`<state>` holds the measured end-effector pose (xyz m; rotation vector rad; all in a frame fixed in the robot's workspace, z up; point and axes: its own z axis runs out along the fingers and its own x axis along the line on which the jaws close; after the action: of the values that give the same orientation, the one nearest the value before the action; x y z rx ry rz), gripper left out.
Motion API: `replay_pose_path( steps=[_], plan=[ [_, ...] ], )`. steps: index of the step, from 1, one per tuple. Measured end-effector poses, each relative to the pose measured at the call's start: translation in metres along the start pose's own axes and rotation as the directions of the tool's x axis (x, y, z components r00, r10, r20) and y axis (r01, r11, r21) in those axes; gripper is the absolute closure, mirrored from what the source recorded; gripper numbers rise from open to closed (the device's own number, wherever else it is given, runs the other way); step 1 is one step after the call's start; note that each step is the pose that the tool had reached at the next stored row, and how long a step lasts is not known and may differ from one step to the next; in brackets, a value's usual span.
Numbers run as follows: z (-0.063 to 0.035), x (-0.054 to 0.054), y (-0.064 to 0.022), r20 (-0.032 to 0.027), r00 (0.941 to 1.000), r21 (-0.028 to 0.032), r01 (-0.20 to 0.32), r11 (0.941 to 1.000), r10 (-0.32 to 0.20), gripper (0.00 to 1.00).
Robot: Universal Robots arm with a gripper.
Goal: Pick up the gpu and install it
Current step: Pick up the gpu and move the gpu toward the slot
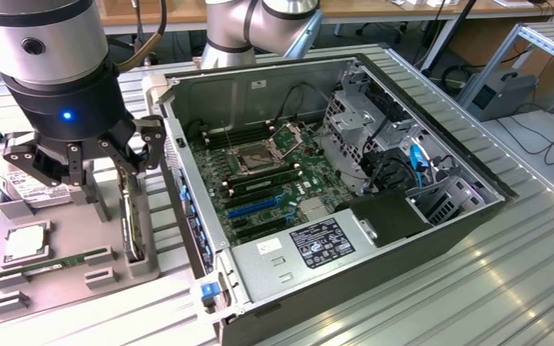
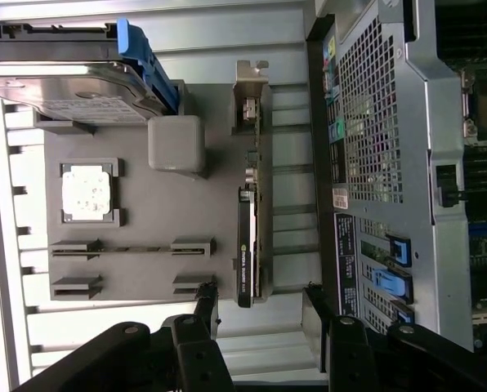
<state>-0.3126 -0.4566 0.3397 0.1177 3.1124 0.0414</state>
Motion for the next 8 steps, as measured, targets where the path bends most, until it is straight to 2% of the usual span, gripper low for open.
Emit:
replay_pose_path(
  steps=[8],
  plan=[
    [0.0016,0.0,0.0,0.0,1.0,0.0,0.0,1.0,0.0,0.46]
  ],
)
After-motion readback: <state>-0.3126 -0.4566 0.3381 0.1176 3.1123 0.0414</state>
